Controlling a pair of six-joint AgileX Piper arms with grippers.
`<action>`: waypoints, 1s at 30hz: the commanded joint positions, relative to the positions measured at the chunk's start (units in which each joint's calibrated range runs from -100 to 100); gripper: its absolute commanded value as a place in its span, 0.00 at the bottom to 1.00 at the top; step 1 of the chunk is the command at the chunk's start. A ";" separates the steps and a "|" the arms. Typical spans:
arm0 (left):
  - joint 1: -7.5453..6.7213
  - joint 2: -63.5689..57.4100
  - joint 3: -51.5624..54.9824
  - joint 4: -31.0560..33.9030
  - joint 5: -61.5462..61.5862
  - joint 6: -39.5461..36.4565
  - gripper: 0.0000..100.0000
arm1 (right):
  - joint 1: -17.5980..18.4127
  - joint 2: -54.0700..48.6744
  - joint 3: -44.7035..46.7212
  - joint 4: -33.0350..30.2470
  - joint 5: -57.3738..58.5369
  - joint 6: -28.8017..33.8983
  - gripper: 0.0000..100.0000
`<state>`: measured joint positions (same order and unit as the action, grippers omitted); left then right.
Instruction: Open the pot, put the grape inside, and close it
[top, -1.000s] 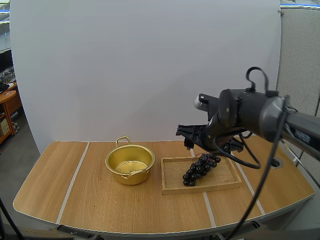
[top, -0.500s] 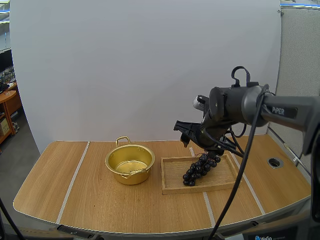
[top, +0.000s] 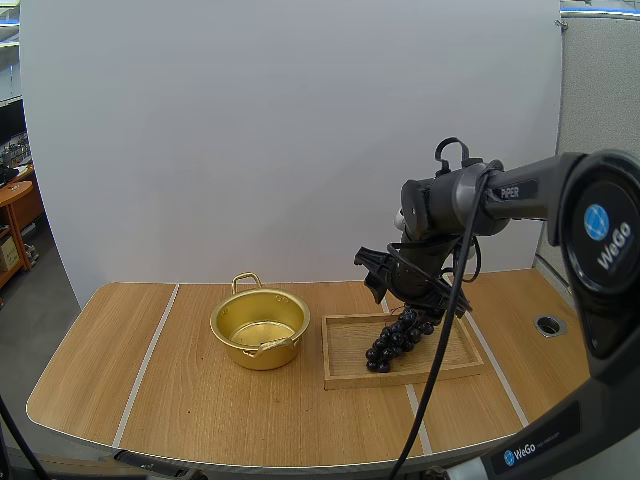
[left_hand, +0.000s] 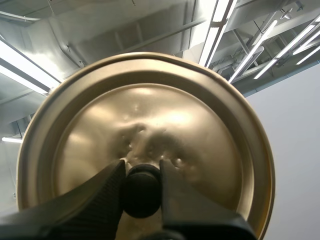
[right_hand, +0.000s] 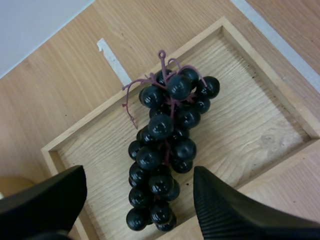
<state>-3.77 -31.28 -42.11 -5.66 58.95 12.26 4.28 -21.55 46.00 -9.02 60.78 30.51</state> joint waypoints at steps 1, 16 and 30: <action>-0.13 -0.09 -0.33 0.39 -1.60 -0.54 0.00 | -0.19 1.35 -0.36 -2.92 0.69 2.83 1.00; -0.13 -0.09 -0.33 0.39 -1.60 -0.54 0.00 | -0.19 11.14 -1.76 -4.94 -5.77 7.15 1.00; -0.13 -0.09 -0.33 0.39 -1.60 -0.54 0.00 | -0.19 22.11 -7.49 -4.94 -9.67 8.62 1.00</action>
<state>-3.77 -31.28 -42.11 -5.66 58.95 12.26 4.28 -0.32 38.88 -13.63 53.43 38.74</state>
